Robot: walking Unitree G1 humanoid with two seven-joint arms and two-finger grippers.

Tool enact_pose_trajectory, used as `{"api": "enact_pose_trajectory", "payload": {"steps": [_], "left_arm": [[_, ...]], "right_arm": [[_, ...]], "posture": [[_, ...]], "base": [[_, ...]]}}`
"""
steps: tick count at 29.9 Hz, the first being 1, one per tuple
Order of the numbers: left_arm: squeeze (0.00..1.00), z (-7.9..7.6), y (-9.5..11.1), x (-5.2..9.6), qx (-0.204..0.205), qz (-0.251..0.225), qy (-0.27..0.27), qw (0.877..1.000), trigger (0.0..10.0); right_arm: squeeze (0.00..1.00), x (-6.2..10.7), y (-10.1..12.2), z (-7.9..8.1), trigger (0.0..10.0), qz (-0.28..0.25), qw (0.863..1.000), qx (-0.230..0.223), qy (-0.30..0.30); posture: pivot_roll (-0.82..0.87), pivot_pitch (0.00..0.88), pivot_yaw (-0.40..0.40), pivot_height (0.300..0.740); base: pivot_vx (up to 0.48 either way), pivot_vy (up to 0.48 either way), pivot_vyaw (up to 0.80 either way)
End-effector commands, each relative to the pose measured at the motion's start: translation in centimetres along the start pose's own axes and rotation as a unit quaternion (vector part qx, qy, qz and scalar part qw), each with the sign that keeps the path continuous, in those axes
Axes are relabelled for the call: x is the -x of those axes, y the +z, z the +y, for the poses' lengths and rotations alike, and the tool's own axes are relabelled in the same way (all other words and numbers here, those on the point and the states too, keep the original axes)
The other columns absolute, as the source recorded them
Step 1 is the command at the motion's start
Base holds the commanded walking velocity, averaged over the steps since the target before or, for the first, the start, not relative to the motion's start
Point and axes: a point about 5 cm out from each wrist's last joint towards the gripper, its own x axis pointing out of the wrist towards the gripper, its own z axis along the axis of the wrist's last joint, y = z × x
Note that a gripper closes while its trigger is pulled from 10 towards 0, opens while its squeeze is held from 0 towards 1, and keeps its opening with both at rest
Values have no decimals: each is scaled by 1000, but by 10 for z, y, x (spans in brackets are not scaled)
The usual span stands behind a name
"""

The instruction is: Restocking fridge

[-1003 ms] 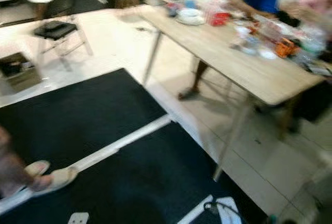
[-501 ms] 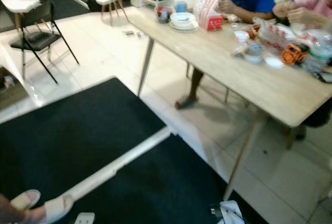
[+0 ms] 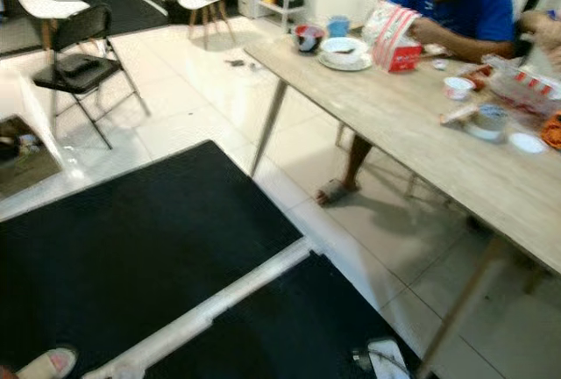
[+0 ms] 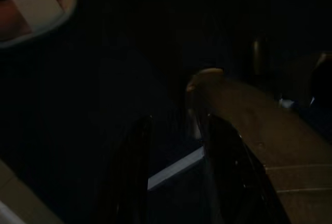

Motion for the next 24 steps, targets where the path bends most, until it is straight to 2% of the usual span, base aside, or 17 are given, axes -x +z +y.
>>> {"api": "enact_pose_trajectory", "payload": {"steps": [1,6,17,24], "left_arm": [[0,2,-15,2,4,27,2,1000,10000],[0,3,-15,2,4,27,2,1000,10000],[0,2,-15,2,6,26,0,1000,10000],[0,0,-16,2,6,28,0,1000,10000]], "right_arm": [[0,0,1,3,10000,-3,1000,-1,2],[0,-1,1,4,10000,-3,1000,-2,2],[0,-1,2,5,10000,0,1000,2,5],[0,-1,3,5,10000,-2,1000,-1,5]], "posture": [[-33,0,10,740],[-34,0,11,740],[-35,0,12,740],[-36,0,13,740]], "base": [[319,0,0],[318,0,0],[319,0,-781],[318,0,0]]}}
